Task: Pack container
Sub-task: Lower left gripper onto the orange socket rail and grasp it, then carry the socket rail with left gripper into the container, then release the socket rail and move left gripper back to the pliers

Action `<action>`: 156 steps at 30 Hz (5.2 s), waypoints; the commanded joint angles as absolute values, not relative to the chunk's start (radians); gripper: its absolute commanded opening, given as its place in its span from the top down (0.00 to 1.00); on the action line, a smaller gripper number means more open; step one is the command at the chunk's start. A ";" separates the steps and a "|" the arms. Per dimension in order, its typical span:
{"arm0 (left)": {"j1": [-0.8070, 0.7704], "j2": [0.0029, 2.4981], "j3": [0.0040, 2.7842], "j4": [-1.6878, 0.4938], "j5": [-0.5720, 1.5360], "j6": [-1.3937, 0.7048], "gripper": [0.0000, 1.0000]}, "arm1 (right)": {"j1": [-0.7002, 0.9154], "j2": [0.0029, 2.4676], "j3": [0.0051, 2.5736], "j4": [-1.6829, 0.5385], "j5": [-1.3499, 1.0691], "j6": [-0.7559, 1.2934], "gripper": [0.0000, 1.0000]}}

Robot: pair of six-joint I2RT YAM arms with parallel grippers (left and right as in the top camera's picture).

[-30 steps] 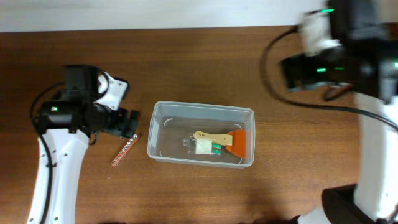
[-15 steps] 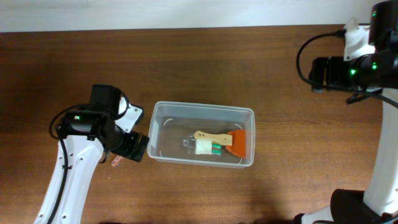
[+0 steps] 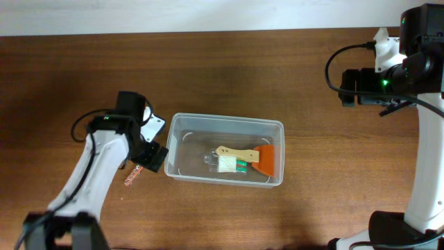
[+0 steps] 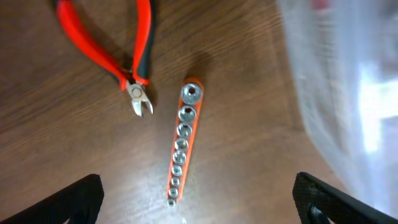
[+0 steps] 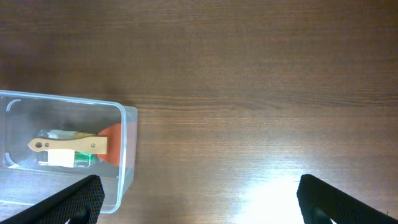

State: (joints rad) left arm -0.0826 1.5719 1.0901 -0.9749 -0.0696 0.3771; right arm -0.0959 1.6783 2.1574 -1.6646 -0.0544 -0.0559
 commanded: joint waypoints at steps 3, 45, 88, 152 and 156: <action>-0.037 1.675 1.079 -0.950 -0.102 0.379 0.01 | -0.099 1.677 2.156 -1.660 -0.068 -0.051 0.01; 0.035 1.812 0.930 -0.722 0.024 0.406 0.35 | -0.099 1.677 2.156 -1.672 -0.072 -0.051 0.01; -0.198 1.517 1.496 -1.078 0.170 0.563 0.98 | -0.099 1.677 2.156 -1.652 -0.071 -0.051 0.01; 0.141 1.877 1.777 -1.211 -0.030 0.214 0.01 | -0.099 1.677 2.156 -1.645 -0.049 -0.055 0.01; 0.138 1.940 1.681 -1.134 -0.027 0.213 0.01 | -0.099 1.677 2.156 -1.645 -0.049 -0.055 0.01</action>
